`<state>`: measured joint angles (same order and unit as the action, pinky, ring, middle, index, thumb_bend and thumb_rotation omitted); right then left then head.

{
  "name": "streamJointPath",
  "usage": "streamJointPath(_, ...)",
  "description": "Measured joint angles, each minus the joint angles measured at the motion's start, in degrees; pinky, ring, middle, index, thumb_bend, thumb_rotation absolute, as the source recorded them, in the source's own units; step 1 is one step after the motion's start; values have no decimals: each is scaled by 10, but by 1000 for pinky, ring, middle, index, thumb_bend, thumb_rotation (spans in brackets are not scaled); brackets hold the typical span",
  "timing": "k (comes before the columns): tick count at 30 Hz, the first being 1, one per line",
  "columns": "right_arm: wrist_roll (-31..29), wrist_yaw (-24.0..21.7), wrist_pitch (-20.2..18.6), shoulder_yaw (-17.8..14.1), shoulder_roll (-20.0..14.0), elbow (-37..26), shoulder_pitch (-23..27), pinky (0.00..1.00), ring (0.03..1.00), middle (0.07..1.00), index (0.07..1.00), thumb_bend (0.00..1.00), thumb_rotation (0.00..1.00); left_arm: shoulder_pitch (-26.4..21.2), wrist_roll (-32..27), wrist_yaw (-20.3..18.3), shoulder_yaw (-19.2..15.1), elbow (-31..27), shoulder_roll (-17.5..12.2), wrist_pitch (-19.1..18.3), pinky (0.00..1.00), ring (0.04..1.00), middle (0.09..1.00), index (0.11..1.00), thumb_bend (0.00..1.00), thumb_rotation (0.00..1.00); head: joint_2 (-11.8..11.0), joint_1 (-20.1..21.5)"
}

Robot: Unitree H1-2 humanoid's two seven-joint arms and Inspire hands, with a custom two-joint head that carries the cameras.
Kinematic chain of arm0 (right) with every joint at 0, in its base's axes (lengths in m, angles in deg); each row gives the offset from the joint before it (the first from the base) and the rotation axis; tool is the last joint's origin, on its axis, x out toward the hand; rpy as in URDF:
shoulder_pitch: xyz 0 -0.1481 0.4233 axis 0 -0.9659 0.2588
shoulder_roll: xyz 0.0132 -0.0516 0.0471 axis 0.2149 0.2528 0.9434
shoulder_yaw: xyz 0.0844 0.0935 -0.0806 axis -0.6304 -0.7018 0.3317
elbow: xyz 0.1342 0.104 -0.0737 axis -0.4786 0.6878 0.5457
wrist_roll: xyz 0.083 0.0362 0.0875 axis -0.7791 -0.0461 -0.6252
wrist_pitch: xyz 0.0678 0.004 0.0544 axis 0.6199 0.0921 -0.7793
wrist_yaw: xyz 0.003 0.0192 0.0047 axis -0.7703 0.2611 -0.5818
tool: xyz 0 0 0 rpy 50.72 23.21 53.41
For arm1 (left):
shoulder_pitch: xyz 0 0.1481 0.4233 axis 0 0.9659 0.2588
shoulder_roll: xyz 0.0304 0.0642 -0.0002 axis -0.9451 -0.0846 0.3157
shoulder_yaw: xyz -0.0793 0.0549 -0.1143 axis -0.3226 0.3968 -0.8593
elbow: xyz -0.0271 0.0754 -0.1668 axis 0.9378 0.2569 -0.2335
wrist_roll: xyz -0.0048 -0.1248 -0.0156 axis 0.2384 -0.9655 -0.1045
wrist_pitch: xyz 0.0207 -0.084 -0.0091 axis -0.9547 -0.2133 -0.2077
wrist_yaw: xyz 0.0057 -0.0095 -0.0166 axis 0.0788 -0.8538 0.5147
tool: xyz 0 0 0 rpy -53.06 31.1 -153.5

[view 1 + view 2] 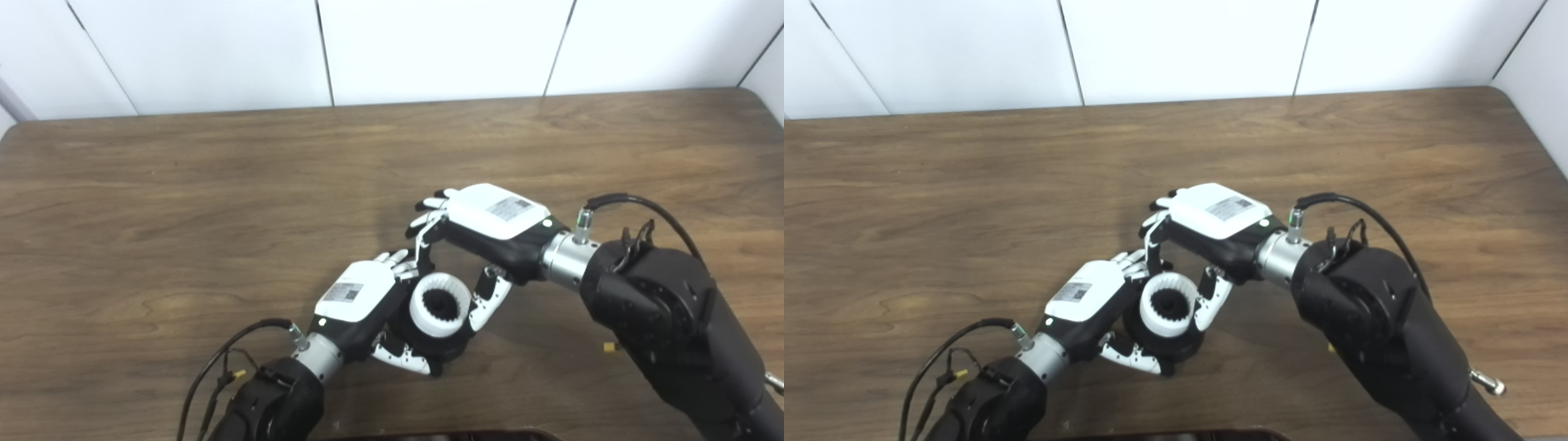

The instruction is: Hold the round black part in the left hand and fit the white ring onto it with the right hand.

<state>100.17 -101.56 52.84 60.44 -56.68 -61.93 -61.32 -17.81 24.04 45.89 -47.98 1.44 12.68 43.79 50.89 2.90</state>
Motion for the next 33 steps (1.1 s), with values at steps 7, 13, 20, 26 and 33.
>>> streamJointPath(7,20,-47,18,4,32,-39,-6,967,934,831,481,525,135,0,0,-1,-1,0,2,-1,975,969,891,491,523,73,0,0)
streamJointPath(13,30,-60,23,-5,46,-39,-17,932,925,824,481,525,134,0,0,-2,-1,0,3,-2,980,972,892,491,524,72,0,0)
streamJointPath(20,27,-59,44,-22,48,-29,-19,925,918,818,481,525,135,0,0,-2,-1,0,3,-2,977,971,893,491,524,72,1,-1)
streamJointPath(26,20,-42,56,-38,47,-3,-22,942,927,819,482,525,136,0,0,-1,0,0,3,-2,976,969,892,491,523,74,1,-3)
streamJointPath(33,15,-41,58,-51,47,10,-22,940,929,819,481,525,135,0,0,-2,-1,0,3,-2,974,972,891,491,524,72,2,-1)
